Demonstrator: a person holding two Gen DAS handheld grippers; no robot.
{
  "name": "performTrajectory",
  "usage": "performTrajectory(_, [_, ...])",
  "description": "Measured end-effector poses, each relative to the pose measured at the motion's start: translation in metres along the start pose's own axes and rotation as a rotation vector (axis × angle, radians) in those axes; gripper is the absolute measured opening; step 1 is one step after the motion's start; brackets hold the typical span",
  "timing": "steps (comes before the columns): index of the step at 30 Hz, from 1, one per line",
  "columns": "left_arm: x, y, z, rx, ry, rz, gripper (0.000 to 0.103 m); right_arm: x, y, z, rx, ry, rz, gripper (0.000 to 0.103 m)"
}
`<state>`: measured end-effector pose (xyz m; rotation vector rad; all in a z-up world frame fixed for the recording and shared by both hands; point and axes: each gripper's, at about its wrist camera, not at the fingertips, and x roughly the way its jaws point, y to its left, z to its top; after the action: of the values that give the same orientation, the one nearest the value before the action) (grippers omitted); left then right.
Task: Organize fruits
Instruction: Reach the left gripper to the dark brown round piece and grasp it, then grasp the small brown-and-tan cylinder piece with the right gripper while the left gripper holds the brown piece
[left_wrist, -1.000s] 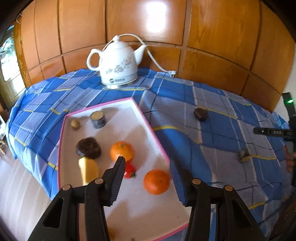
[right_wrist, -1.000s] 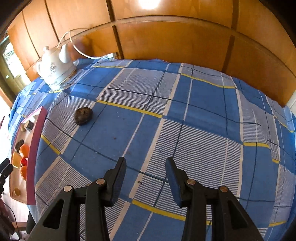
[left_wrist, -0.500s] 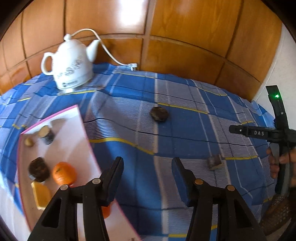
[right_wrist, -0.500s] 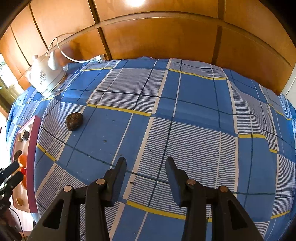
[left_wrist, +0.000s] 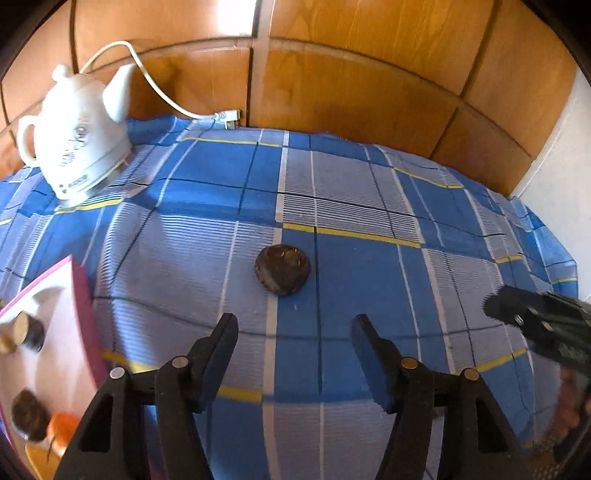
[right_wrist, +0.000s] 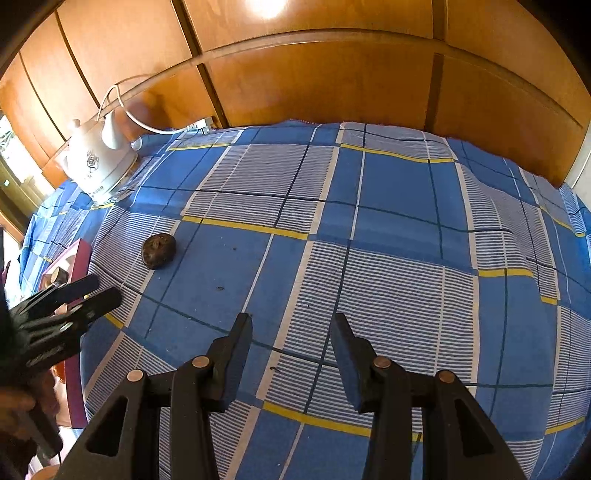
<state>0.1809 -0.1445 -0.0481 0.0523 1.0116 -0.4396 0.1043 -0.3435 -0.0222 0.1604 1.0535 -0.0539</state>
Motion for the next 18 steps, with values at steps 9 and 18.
performTrajectory(9, [0.047,0.000,0.033,-0.012,0.042,0.029,0.064,0.000,-0.001,0.001,0.016,-0.001,0.011,0.045])
performTrajectory(18, [0.064,0.011,0.034,-0.041,0.035,0.007,0.046,0.002,-0.002,0.002,0.019,0.003,0.014,0.045])
